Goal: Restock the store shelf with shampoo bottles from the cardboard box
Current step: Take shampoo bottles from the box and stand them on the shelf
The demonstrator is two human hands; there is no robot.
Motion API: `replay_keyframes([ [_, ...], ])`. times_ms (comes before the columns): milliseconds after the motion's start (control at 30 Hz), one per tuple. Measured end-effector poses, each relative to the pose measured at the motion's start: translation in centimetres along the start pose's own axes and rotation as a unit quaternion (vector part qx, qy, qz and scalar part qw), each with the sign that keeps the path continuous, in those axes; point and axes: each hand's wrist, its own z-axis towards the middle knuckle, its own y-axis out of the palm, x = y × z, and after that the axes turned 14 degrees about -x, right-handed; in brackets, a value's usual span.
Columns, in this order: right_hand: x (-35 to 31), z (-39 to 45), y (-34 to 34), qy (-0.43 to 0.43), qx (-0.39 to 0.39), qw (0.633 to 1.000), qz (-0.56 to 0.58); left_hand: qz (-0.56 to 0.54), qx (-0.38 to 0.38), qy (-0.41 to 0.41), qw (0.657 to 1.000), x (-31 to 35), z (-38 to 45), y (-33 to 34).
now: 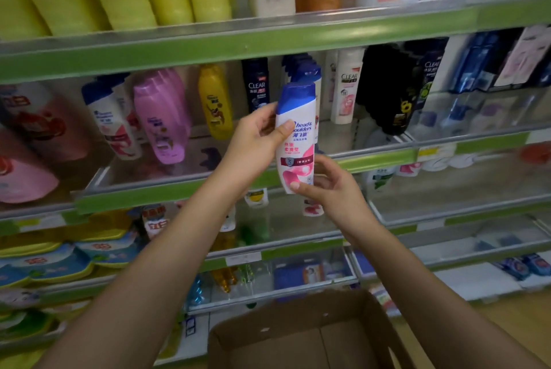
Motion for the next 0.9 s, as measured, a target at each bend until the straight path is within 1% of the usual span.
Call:
replay_keyframes([
  [67,0.0,1.6,-1.7,-0.009,0.011,1.0,-0.026,0.031,0.001,0.012,0.999,-0.1,1.9,0.6],
  [167,0.0,3.9,-3.8,-0.009,0.007,0.997,-0.076,0.055,0.019,0.017,0.998,-0.3,4.5,1.2],
  [333,0.2,6.9,-6.3,-0.01,0.005,0.993,-0.115,0.059,0.067,0.021,0.996,-2.0,8.1,1.9],
  [433,0.3,8.0,-7.2,-0.003,0.004,0.985,-0.171,0.056,0.089,0.012,0.994,-2.6,9.6,2.3],
  [533,0.5,8.9,-7.9,0.007,0.001,0.97,-0.243,0.061,0.095,0.004,0.994,-3.3,10.5,2.3],
  [667,1.0,9.7,-8.7,0.023,-0.013,0.956,-0.292,0.076,0.096,-0.01,0.992,-3.9,10.8,2.5],
  [900,0.8,9.6,-9.0,0.031,-0.028,0.95,-0.311,0.092,0.1,-0.009,0.991,-4.3,10.4,2.9],
])
